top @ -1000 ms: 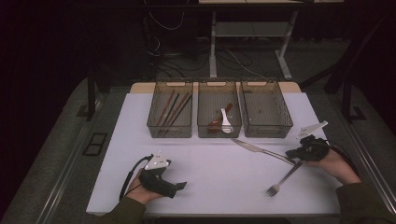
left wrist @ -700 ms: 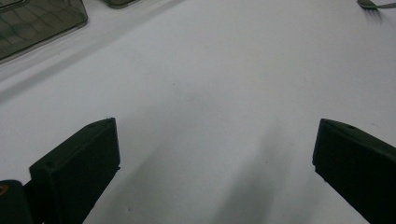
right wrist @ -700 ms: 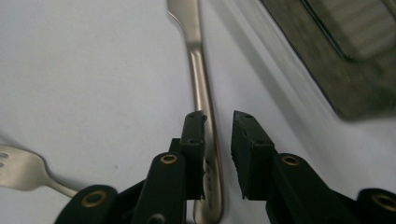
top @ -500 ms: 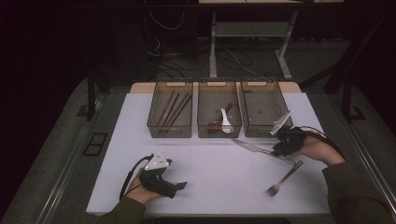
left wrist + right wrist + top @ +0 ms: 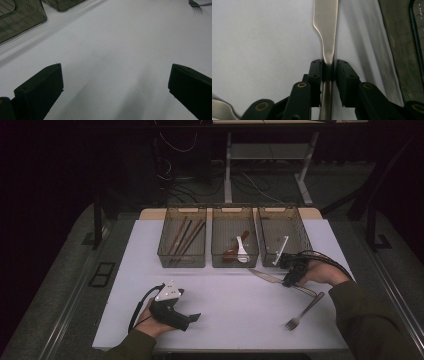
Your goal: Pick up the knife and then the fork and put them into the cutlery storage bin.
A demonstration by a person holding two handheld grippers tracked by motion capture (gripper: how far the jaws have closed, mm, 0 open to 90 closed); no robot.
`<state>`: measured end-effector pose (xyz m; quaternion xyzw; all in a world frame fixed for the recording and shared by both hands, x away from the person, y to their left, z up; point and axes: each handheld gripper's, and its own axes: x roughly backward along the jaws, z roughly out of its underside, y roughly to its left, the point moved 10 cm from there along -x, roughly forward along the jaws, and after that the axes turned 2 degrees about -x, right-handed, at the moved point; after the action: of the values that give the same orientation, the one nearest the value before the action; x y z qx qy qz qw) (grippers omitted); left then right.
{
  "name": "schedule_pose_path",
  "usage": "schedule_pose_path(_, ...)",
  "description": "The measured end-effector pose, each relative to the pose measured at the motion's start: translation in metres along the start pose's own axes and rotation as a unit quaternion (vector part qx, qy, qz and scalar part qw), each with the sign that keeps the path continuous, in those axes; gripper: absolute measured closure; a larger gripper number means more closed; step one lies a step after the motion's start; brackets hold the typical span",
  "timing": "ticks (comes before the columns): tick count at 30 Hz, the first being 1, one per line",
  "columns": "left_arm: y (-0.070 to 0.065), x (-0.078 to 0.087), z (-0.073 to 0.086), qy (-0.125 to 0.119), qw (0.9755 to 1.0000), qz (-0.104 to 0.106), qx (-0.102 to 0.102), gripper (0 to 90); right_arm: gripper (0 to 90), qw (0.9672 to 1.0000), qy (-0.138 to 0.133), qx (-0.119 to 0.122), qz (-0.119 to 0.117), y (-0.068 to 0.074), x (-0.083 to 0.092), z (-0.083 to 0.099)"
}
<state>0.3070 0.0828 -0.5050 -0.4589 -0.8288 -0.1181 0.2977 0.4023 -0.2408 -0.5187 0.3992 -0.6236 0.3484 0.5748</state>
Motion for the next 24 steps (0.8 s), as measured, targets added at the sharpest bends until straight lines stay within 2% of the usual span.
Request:
schedule_pose_path(5, -0.001, -0.001, 0.001, 0.003, 1.0000, 0.003, -0.002, 0.0, 76.1, 0.9997, 0.024, 0.005, 0.002, -0.001, -0.001, -0.002)
schedule_pose_path(7, -0.002, -0.001, 0.000, 0.002, 1.0000, 0.003, -0.002, 0.0, 79.1, 0.9993, 0.035, 0.005, 0.008, -0.002, -0.001, -0.003)
schedule_pose_path(14, -0.002, -0.001, 0.001, 0.004, 1.0000, 0.005, -0.002, 0.0, 80.3, 0.9989, 0.038, 0.020, 0.019, -0.001, -0.001, -0.004)
schedule_pose_path(16, -0.003, -0.001, 0.001, 0.003, 1.0000, 0.005, -0.001, 0.0, 80.4, 0.9990, 0.033, 0.022, 0.021, -0.001, -0.001, -0.003)
schedule_pose_path(18, -0.003, -0.001, 0.001, 0.003, 1.0000, 0.006, -0.002, 0.0, 80.4, 0.9995, 0.020, 0.023, 0.009, 0.002, 0.000, -0.003)
schedule_pose_path(24, -0.003, 0.000, 0.000, -0.001, 1.0000, 0.007, 0.000, 0.0, 80.3, 0.9992, -0.026, 0.030, 0.003, 0.007, 0.011, -0.003)
